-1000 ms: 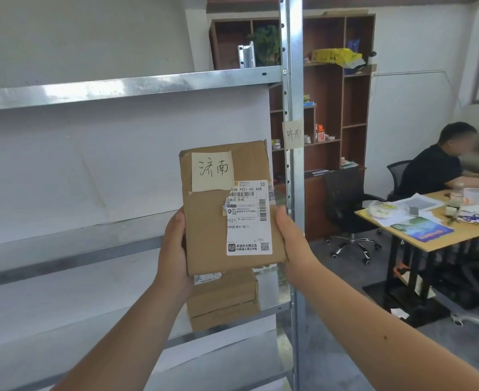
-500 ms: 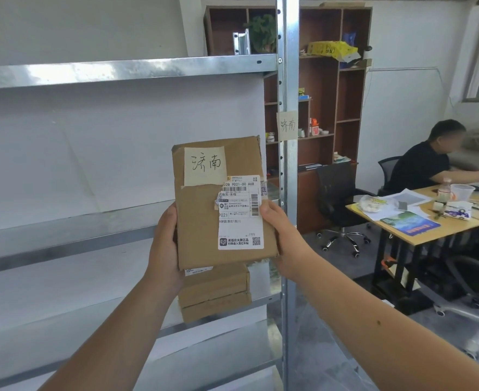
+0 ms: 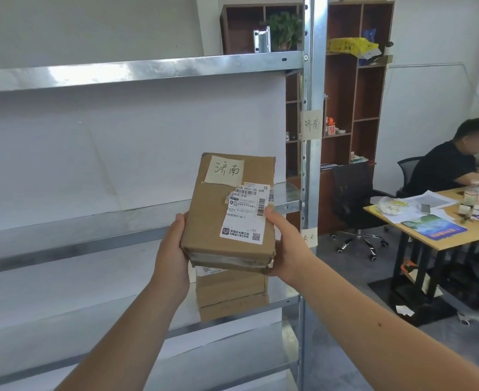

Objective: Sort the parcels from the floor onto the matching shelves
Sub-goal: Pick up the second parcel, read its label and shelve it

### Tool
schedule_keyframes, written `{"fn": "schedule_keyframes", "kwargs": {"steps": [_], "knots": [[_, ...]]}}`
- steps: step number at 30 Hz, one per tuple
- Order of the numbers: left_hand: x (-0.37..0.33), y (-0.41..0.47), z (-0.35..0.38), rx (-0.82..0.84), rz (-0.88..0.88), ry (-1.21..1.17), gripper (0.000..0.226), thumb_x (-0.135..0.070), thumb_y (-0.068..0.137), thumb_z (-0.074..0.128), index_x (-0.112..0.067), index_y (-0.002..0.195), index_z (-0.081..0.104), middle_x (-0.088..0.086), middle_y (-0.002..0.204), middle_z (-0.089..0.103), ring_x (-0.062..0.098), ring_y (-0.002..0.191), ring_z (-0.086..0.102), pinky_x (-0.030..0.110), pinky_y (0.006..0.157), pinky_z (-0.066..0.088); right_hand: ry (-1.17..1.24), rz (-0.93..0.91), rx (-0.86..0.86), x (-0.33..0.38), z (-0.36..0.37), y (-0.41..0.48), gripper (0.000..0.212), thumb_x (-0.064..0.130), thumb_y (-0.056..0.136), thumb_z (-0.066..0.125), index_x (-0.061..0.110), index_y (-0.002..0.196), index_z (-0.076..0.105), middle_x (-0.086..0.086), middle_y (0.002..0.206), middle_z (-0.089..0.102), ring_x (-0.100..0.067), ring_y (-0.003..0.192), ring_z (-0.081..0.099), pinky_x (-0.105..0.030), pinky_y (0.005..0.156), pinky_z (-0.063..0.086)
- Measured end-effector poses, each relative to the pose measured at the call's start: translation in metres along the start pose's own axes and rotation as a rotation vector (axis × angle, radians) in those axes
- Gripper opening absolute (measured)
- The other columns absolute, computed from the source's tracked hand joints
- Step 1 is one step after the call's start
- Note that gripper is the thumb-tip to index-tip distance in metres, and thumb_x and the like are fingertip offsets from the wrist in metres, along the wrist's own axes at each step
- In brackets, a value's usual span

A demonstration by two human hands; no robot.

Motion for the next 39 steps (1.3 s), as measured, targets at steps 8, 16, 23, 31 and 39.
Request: {"fn": "schedule_keyframes", "kwargs": {"steps": [8, 16, 23, 31, 39], "knots": [[0.011, 0.012, -0.019, -0.083, -0.030, 0.080, 0.014, -0.043, 0.108, 0.056, -0.035, 0.114, 0.067, -0.010, 0.114, 0.077, 0.008, 0.107, 0.066, 0.037, 0.098, 0.045, -0.056, 0.015, -0.092, -0.008, 0.028, 0.014, 0.073, 0.053, 0.087, 0.080, 0.032, 0.151, 0.051, -0.005, 0.108, 0.080, -0.025, 0.087, 0.077, -0.037, 0.053, 0.062], [0.012, 0.033, -0.020, -0.172, 0.020, 0.074, 0.068, -0.047, 0.105, 0.062, -0.035, 0.163, 0.030, -0.007, 0.166, 0.047, 0.015, 0.144, 0.052, 0.040, 0.118, 0.038, 0.008, 0.045, -0.134, -0.013, 0.055, 0.029, 0.083, 0.059, 0.081, 0.083, 0.041, 0.151, 0.043, -0.005, 0.122, 0.070, -0.030, 0.103, 0.069, -0.045, 0.061, 0.056], [0.003, 0.048, -0.013, -0.212, 0.068, 0.020, 0.085, -0.043, 0.104, 0.065, -0.041, 0.169, 0.010, 0.000, 0.174, 0.031, 0.021, 0.147, 0.047, 0.033, 0.104, 0.037, 0.123, 0.087, -0.141, -0.020, 0.077, 0.037, 0.080, 0.057, 0.079, 0.085, 0.039, 0.145, 0.043, -0.008, 0.125, 0.065, -0.034, 0.101, 0.065, -0.055, 0.070, 0.059], [-0.007, 0.062, 0.000, -0.006, 0.247, 0.137, 0.099, -0.031, 0.070, 0.100, -0.048, 0.149, 0.042, -0.019, 0.137, 0.067, -0.005, 0.113, 0.072, 0.017, 0.080, 0.062, 0.082, 0.090, -0.101, -0.026, 0.099, 0.053, 0.095, 0.066, 0.077, 0.082, 0.038, 0.154, 0.033, -0.010, 0.135, 0.064, -0.042, 0.111, 0.066, -0.076, 0.081, 0.057], [-0.012, 0.089, -0.015, 0.091, 0.317, 0.511, 0.111, -0.020, 0.075, 0.096, -0.085, 0.133, 0.028, -0.043, 0.135, 0.059, -0.009, 0.129, 0.058, 0.036, 0.106, 0.055, -0.285, -0.131, -0.328, 0.010, 0.066, 0.074, 0.093, 0.076, 0.075, 0.075, 0.035, 0.152, 0.041, 0.000, 0.139, 0.054, -0.031, 0.124, 0.053, -0.056, 0.103, 0.054]]}}
Point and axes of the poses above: each hand's wrist, its own y-axis towards the middle knuckle, its own z-axis out of the palm, x = y × z, the point moved 9 cm from there along y, towards the middle knuckle
